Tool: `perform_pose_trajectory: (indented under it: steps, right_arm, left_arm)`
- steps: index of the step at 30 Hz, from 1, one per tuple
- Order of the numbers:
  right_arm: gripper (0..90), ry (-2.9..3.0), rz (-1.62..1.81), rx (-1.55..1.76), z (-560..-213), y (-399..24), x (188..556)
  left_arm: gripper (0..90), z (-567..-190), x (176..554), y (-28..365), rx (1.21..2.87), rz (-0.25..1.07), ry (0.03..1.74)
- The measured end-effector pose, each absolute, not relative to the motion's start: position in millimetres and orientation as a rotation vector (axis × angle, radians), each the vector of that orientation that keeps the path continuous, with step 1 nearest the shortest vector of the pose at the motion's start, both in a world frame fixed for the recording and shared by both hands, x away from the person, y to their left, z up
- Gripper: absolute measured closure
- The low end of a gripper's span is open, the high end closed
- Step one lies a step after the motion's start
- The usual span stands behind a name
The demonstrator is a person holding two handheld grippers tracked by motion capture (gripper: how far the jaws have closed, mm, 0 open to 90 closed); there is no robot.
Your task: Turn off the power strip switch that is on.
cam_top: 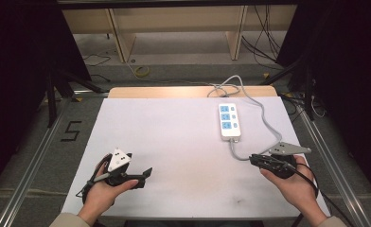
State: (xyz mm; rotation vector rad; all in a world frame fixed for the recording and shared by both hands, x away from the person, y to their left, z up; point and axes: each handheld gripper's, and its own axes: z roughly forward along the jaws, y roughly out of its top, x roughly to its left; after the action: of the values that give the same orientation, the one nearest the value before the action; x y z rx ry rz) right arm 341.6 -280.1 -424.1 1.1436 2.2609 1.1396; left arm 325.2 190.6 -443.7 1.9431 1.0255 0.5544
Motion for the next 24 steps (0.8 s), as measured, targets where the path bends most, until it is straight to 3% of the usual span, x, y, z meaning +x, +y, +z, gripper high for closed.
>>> perform_pose_trajectory:
  steps: [2,24]
  right_arm:
    - [90.0,2.267,1.122,1.160,-423.2,-279.0,345.2]
    - [90.0,2.246,1.070,1.262,-409.7,-264.2,383.6]
  left_arm:
    - [11.5,-443.5,325.2,190.5,1.934,0.550,1.036]
    - [13.4,-443.9,325.4,190.8,1.935,0.556,1.063]
